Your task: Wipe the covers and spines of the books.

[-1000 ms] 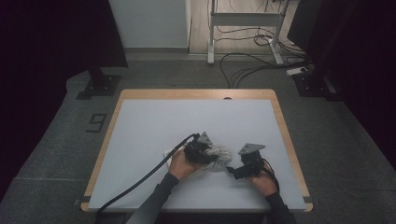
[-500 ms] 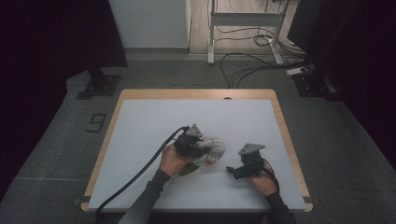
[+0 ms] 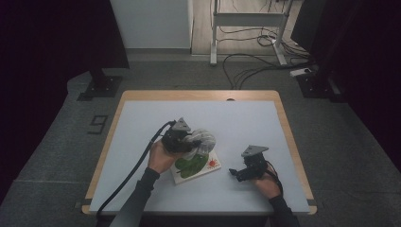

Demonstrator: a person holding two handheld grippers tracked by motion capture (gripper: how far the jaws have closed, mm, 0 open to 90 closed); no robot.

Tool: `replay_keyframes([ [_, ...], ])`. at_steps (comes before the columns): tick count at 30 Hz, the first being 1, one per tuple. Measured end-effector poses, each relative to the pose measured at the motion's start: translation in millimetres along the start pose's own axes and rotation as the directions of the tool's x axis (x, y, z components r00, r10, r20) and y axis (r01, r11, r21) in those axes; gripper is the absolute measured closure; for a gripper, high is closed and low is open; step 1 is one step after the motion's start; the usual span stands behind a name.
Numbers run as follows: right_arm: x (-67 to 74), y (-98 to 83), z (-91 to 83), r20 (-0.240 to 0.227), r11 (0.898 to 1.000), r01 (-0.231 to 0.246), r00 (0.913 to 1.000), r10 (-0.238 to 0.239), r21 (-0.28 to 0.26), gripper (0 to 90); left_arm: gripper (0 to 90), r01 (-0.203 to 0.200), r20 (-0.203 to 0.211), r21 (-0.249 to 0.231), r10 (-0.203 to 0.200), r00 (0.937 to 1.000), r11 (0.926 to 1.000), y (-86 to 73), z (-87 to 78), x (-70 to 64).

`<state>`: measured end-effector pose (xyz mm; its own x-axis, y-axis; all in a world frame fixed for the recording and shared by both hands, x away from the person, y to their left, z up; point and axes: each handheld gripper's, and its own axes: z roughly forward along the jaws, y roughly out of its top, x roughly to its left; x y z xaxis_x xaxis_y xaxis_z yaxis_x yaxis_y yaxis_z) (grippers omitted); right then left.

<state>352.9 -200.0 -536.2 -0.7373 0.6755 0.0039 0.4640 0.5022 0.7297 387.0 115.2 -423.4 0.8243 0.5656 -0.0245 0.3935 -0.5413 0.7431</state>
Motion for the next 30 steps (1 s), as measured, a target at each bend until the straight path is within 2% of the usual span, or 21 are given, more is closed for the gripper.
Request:
replay_keyframes([
  [3,0.0,0.0,0.0,-0.001,1.000,0.000,1.0000,0.000,0.000,2.9,62.5,0.003,-0.035,-0.001,-0.003,0.9994,1.0000,-3.0,-8.7,5.5],
  [12,0.0,0.0,0.0,0.001,1.000,0.001,1.0000,-0.001,0.000,3.0,62.5,0.064,-0.101,-0.017,-0.065,0.9927,0.9978,-19.8,-31.2,28.0],
  [18,0.0,0.0,0.0,-0.001,1.000,0.000,1.0000,0.000,0.000,2.9,62.5,0.100,-0.142,-0.030,-0.104,0.9845,0.9945,-32.6,-45.9,41.2],
  [30,0.0,0.0,0.0,-0.002,1.000,0.001,1.0000,-0.001,0.000,3.0,62.4,0.160,-0.215,-0.037,-0.164,0.9627,0.9865,-58.8,-68.0,64.0],
])
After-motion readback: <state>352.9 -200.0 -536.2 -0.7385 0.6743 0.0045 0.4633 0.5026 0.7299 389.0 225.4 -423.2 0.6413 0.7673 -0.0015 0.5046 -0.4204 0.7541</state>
